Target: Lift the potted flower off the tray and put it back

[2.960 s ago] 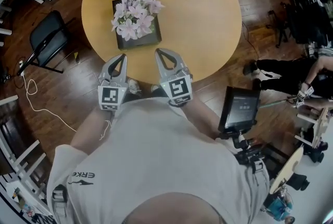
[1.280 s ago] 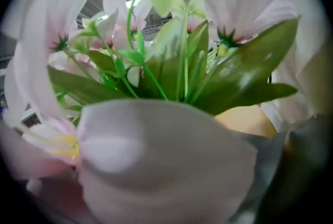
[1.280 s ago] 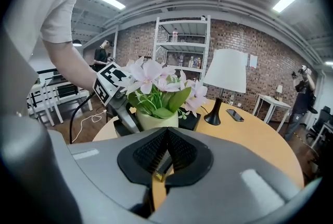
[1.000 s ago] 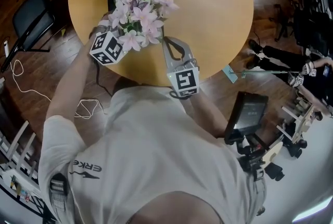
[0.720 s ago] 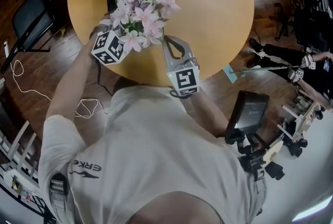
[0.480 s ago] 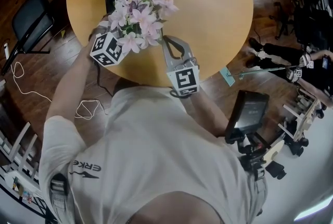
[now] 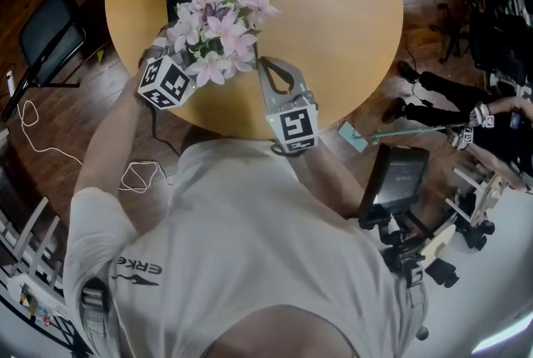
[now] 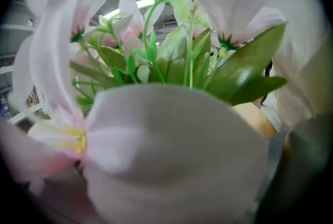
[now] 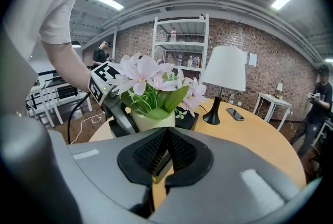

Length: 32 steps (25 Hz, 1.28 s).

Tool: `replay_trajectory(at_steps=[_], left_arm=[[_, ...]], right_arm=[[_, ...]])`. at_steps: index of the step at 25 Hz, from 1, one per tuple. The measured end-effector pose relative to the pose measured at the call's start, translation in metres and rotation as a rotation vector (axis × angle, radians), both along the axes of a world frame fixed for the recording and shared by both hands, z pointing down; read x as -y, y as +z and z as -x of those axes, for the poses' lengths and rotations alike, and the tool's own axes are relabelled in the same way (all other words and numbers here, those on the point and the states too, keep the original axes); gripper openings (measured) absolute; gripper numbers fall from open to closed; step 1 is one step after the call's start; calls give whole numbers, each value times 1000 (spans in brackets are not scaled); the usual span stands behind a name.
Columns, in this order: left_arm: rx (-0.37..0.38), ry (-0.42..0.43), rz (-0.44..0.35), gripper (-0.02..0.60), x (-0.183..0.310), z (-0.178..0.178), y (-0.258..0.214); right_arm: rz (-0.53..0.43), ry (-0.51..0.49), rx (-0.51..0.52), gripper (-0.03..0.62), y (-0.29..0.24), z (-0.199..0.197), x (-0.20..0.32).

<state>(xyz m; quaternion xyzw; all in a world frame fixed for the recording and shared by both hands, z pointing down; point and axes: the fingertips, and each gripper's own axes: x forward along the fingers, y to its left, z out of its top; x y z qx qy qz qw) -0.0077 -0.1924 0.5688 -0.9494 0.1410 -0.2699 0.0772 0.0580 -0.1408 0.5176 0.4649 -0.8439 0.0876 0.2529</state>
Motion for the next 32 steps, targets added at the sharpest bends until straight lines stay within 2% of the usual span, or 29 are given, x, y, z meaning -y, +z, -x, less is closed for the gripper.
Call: replay_trajectory(at_steps=[9, 12, 16, 20, 26, 32], left_arm=[[24, -22, 19, 523, 0, -1, 6], [32, -21, 18, 523, 0, -2, 6], [31, -22, 17, 523, 0, -4, 3], [27, -18, 18, 523, -1, -4, 1], [23, -4, 19, 523, -2, -4, 2], [22, 4, 19, 523, -2, -3, 3]], right_arm=[[-4, -10, 9, 14, 1, -2, 2], [23, -56, 14, 21, 7, 2, 2], [77, -176, -5, 205, 18, 14, 4], [84, -293, -101, 305, 30, 23, 9], [108, -425, -182, 388, 50, 32, 24], [138, -517, -209, 412, 63, 45, 33]])
